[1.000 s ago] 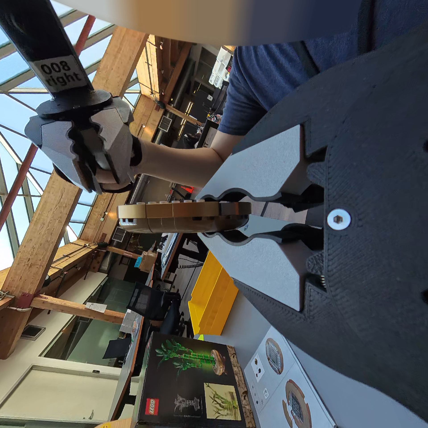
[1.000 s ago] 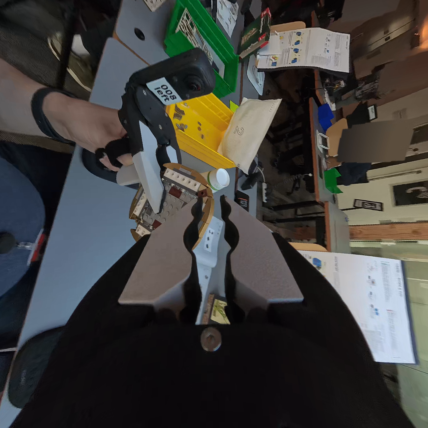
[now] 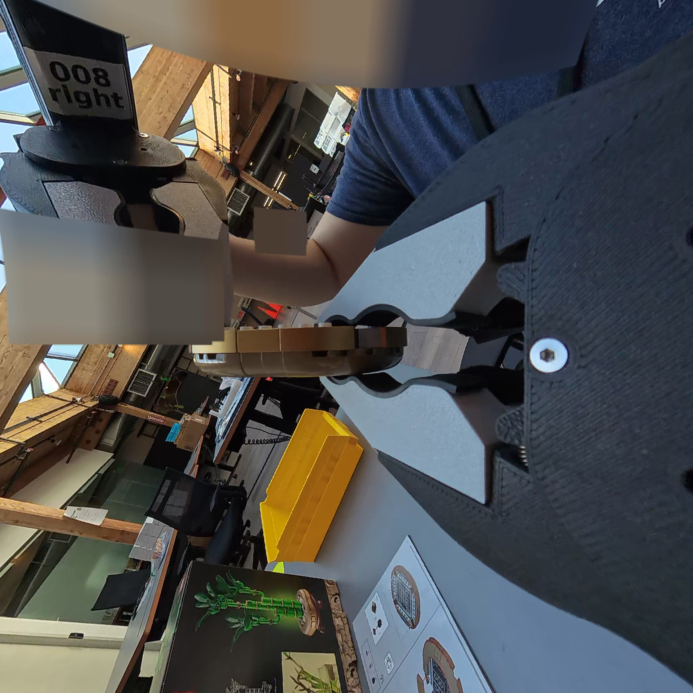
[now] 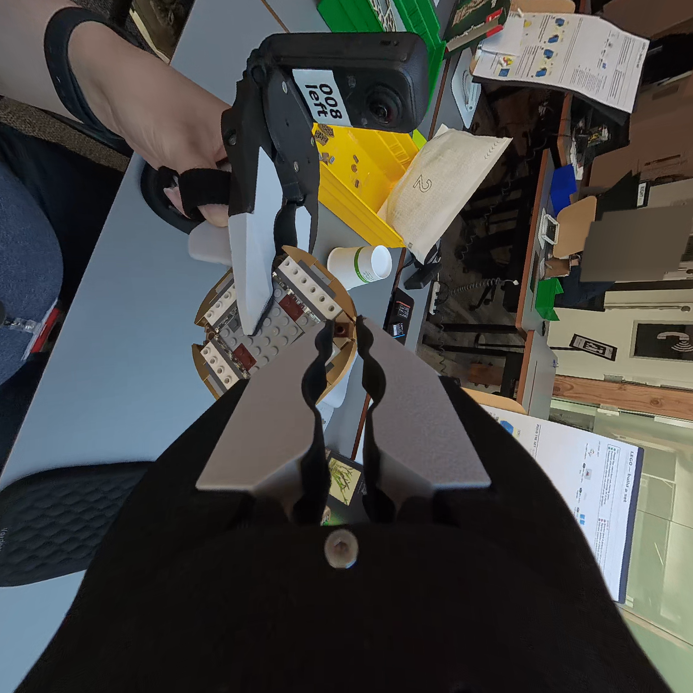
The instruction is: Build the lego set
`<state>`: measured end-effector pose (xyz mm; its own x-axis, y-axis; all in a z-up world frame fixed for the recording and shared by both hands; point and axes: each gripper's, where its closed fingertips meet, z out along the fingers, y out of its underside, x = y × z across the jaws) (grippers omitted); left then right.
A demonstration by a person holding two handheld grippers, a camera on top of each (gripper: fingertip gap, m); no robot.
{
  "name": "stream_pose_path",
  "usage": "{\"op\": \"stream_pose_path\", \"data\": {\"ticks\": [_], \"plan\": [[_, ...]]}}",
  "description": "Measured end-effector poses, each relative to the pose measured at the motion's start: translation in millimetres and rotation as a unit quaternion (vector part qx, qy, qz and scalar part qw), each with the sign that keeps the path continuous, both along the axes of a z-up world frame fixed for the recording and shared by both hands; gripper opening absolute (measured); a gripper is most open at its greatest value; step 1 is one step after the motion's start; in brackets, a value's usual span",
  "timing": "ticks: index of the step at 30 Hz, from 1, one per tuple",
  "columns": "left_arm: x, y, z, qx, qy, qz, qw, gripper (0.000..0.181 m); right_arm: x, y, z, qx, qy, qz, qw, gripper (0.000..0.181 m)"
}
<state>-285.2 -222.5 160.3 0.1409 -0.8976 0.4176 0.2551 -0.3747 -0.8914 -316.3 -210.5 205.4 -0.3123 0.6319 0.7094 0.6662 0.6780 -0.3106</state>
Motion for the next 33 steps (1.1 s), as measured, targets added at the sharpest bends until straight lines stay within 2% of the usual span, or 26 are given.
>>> {"op": "stream_pose_path", "data": {"ticks": [20,24,33], "plan": [[-1.3,1.9,-6.2,0.005,0.009,0.010,1.000,0.017,0.6,3.4,-8.1,-0.011,-0.045,-0.027,0.999,0.014],[-3.2,4.8,-7.7,0.013,0.023,0.028,0.999,0.018,-0.7,6.5,-10.0,-0.015,-0.060,-0.038,0.997,0.014],[-9.2,2.1,-2.9,0.017,0.019,0.037,0.999,0.018,-6.7,4.0,-5.3,0.034,-0.052,-0.027,0.998,0.013]]}}
